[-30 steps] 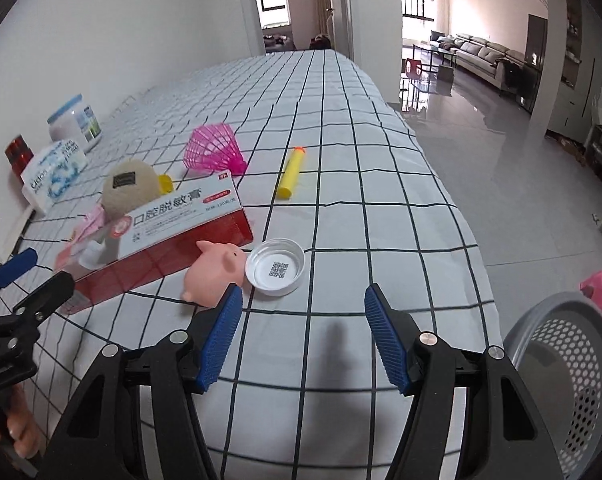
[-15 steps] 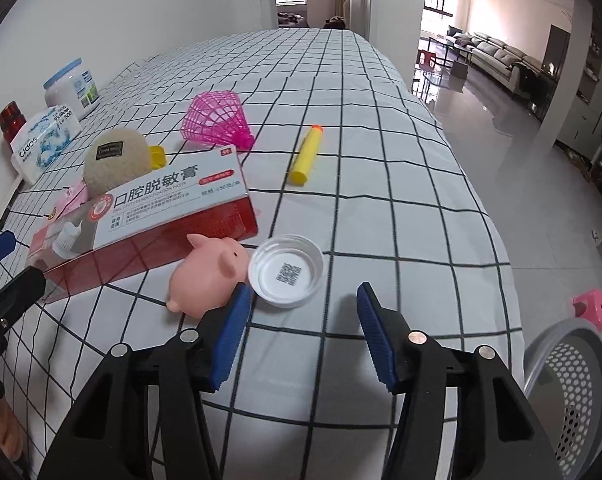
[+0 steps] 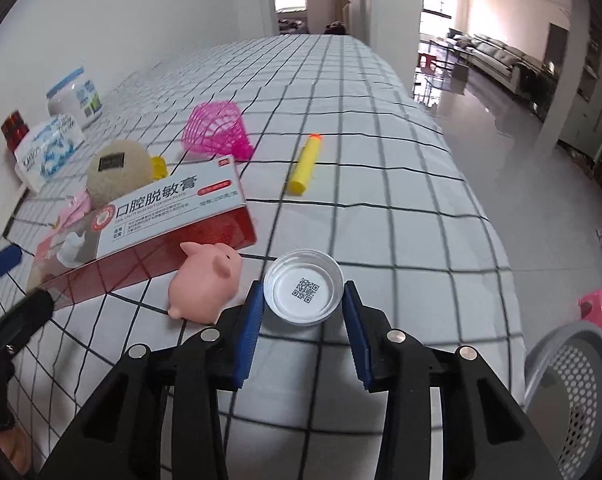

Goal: Collect trash
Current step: 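Grasp the white bottle cap with the right gripper while the left gripper grasps the pink pig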

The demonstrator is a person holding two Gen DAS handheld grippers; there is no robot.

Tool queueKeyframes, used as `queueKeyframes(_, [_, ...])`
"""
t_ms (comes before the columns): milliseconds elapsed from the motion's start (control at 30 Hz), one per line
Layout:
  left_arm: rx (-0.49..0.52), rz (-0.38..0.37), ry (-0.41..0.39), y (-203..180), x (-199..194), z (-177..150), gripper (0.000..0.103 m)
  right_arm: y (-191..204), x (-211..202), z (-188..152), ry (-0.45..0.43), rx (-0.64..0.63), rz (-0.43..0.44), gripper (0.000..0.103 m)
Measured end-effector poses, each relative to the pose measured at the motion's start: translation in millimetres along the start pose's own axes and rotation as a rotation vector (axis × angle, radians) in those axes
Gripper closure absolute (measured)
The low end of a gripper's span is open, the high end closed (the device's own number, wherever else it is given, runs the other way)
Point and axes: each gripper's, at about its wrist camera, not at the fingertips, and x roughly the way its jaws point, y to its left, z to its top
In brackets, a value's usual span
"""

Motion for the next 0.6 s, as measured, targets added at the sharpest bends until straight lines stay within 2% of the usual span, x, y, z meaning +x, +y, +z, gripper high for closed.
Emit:
queueKeyframes(133, [0.003,-0.045,0.008,-21.3,2.2,1.0,0.008,-22.0,-27.6,-13.1,-0.053,0.07,-0.009,0.064])
queueKeyframes(267, [0.011,-0.084,0.041,-49.3,11.6,0.2,0.008,-46.7,-52.0,-32.4,-0.084,0.147,0.025,0.064])
queueKeyframes(600, [0.029,-0.068,0.121,-90.6,47.7,6.0,0.011,-76.4,-84.7,-63.1,-0.142,0.21,0.071,0.064])
